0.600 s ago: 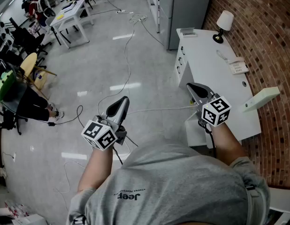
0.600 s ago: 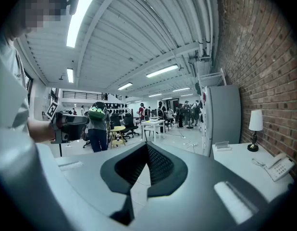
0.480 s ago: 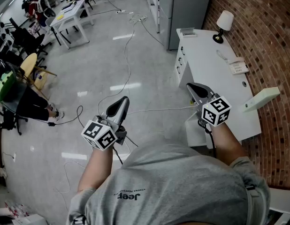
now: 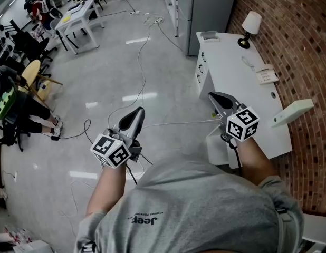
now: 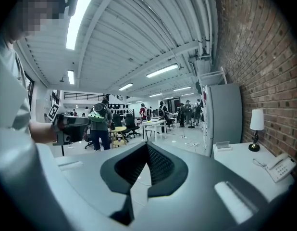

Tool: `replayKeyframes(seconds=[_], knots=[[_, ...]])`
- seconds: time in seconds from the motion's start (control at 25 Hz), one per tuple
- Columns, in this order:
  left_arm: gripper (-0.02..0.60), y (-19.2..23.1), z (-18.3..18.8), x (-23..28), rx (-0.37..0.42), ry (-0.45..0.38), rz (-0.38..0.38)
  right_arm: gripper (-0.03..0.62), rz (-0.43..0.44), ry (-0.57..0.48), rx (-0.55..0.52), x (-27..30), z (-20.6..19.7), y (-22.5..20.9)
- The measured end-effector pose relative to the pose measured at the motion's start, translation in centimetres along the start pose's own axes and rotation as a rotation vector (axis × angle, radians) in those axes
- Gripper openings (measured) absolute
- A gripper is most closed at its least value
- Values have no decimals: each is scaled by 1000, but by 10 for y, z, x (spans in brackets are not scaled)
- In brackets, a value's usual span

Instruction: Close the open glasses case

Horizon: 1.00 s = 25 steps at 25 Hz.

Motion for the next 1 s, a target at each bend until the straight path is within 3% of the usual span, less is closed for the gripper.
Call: replayKeyframes(seconds=[0.68, 1.0], knots=[[-5, -78, -19, 73, 45, 13, -7, 9, 37, -43, -4, -72, -7, -70], [-5, -65, -20, 94, 34, 19, 0, 9, 48, -42, 13, -61, -13, -88]])
Point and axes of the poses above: the fingertips, and each gripper's own axes: x forward along the fingers, y to its left, z out of its top, the point moved 7 cm from there along -x, backward along the fingers, and after that the axes turned 1 degree about -z, right-handed, at the moved point
